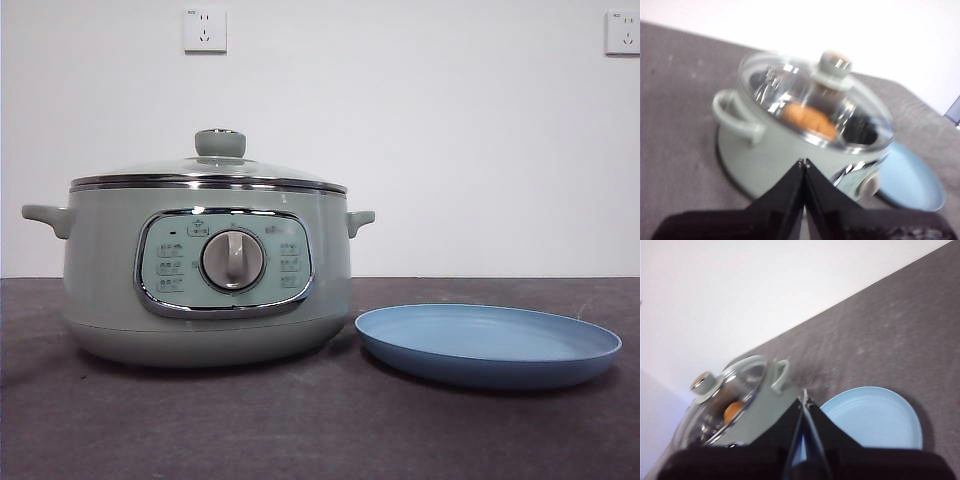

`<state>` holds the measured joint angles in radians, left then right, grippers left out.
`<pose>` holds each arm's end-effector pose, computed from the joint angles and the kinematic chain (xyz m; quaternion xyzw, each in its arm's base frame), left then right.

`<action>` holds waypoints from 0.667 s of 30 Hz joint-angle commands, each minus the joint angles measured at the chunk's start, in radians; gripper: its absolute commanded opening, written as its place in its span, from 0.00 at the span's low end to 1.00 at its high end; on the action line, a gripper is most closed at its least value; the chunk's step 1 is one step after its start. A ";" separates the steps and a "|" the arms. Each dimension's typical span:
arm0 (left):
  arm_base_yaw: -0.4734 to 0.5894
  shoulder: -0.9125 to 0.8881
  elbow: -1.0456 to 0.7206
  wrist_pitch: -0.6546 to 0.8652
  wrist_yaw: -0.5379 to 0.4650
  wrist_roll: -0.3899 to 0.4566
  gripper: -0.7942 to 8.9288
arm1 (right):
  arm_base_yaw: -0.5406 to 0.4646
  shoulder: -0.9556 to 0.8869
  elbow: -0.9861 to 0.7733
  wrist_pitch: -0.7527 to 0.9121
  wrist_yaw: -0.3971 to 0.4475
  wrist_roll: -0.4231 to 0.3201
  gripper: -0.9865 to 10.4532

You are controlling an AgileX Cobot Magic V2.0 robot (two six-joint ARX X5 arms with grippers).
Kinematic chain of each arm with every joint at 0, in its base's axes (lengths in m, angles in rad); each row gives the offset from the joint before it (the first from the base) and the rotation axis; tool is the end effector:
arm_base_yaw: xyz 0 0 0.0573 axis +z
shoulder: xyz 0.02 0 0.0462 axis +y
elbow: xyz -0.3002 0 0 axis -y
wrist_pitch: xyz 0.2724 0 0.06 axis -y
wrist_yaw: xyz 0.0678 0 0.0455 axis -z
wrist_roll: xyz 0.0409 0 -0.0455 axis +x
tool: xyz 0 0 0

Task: Take the potato out from the steamer,put the potato on the plate,close the lid

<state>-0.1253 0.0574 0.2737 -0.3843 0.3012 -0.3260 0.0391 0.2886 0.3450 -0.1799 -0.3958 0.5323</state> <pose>0.0767 -0.0219 0.2199 -0.1653 0.1167 -0.1945 0.9598 0.1048 0.0199 0.2512 0.2669 0.1152 0.1918 0.9374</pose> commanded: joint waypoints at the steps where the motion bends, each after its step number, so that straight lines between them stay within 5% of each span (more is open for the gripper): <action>1: 0.003 0.049 0.087 -0.014 0.023 0.021 0.08 | 0.000 0.100 0.125 -0.042 -0.035 -0.087 0.08; 11: 0.003 0.356 0.458 -0.084 0.102 0.171 0.08 | 0.002 0.441 0.603 -0.248 -0.220 -0.288 0.08; 20: 0.002 0.689 0.835 -0.337 0.186 0.313 0.08 | 0.006 0.681 0.956 -0.451 -0.417 -0.440 0.08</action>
<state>-0.1253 0.7135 1.0725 -0.7029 0.4690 -0.0582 0.0402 0.9573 1.2736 -0.6205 -0.7956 0.1478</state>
